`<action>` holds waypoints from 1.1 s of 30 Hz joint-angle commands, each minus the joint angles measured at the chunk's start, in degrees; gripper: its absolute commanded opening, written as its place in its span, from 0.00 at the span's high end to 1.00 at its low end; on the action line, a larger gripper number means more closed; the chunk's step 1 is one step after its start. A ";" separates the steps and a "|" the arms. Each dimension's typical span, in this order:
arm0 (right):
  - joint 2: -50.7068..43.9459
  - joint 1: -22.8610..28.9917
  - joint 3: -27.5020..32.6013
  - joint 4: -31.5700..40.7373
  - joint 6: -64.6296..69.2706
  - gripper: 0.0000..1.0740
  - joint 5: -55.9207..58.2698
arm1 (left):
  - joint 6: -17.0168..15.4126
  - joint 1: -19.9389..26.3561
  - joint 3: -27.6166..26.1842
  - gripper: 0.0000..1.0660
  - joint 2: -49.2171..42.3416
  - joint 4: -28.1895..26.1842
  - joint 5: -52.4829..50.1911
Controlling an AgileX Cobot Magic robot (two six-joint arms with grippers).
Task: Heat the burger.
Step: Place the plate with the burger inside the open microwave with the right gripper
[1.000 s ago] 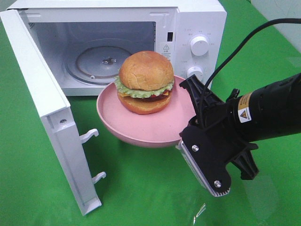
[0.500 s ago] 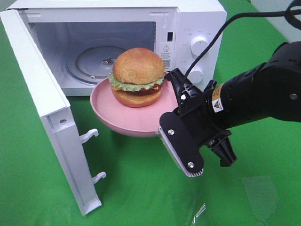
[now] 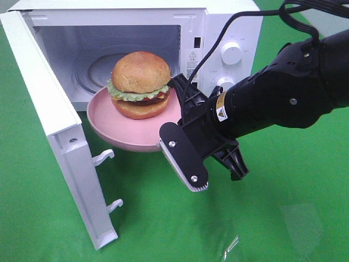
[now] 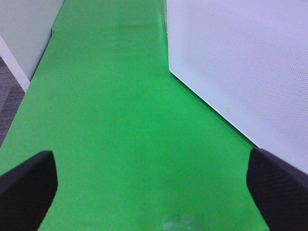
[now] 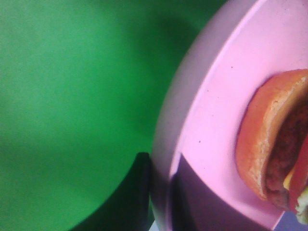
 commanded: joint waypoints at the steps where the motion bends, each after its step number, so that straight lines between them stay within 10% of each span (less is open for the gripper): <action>1: 0.06 0.11 -1.95 -1.55 0.92 0.99 -4.18 | -0.23 0.06 0.11 0.06 -1.32 0.06 -0.69; 33: 14.21 0.11 -18.56 -2.18 6.07 0.99 -3.78 | -0.23 0.06 0.11 0.06 -1.32 0.06 -0.69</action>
